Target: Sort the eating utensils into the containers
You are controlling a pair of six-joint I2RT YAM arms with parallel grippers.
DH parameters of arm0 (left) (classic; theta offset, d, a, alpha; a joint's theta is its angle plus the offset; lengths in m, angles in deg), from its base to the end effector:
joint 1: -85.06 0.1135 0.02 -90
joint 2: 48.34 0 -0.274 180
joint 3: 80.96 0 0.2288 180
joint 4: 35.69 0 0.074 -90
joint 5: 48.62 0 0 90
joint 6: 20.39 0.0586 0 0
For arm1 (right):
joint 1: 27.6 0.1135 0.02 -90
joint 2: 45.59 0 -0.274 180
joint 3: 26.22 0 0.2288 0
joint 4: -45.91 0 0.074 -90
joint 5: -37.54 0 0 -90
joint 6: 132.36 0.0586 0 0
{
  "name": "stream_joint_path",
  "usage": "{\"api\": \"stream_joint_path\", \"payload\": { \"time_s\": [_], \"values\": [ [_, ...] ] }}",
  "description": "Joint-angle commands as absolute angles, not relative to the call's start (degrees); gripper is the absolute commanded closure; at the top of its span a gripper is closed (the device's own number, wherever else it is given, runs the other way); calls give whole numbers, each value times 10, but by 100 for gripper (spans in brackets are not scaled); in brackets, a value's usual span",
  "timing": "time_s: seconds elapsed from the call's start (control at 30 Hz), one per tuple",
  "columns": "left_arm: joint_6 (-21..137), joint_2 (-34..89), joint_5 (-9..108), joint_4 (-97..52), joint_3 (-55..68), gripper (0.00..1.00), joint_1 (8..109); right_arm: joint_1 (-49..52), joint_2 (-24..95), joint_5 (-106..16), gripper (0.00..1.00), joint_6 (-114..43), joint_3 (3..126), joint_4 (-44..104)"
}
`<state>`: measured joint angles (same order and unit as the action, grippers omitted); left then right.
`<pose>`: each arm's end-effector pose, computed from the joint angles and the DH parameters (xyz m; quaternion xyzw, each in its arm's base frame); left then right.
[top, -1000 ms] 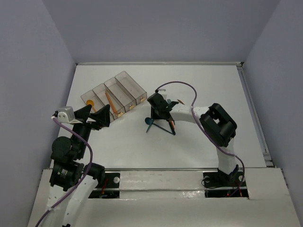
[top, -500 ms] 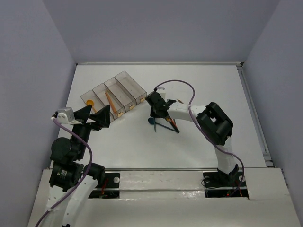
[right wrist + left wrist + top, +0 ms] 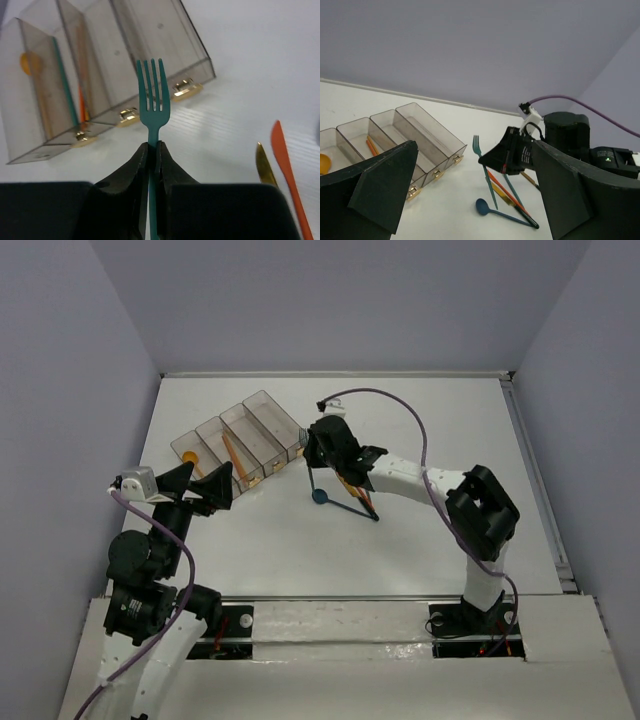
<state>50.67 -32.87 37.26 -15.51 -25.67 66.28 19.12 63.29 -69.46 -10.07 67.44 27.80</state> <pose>0.0548 -0.0142 0.3776 -0.0302 0.5757 -0.2444 0.7797 0.3128 0.3072 0.2412 -0.0397 0.8724 0.1982 0.4449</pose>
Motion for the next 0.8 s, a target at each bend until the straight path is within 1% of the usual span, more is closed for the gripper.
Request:
{"api": "stream_joint_path", "payload": {
  "time_s": [0.0,0.13,0.2,0.23,0.27,0.33,0.43,0.47,0.57,0.77],
  "values": [
    [512,-323,374,-182,-258,1,660,199,646,-621,100,-182,747,389],
    [512,-320,373,-181,-257,1,660,199,707,-568,100,-264,836,432],
    [512,-318,372,-181,-257,1,660,199,757,-537,100,-284,910,435],
    [512,-317,372,-181,-258,1,660,199,774,-530,100,-300,936,434],
    [512,-316,373,-181,-257,1,660,199,812,-518,100,-308,992,421],
    [512,-312,376,-181,-257,1,660,199,847,-507,100,-323,1067,408],
    [512,-310,377,-181,-257,1,660,199,915,-508,100,-337,1138,391],
    [513,-308,376,-181,-257,1,660,199,930,-508,100,-341,1181,371],
    [512,-308,378,-182,-257,1,655,199,980,-502,100,-339,1234,354],
    [514,-304,379,-182,-258,1,655,199,1021,-519,98,-345,1264,361]
  ]
}}
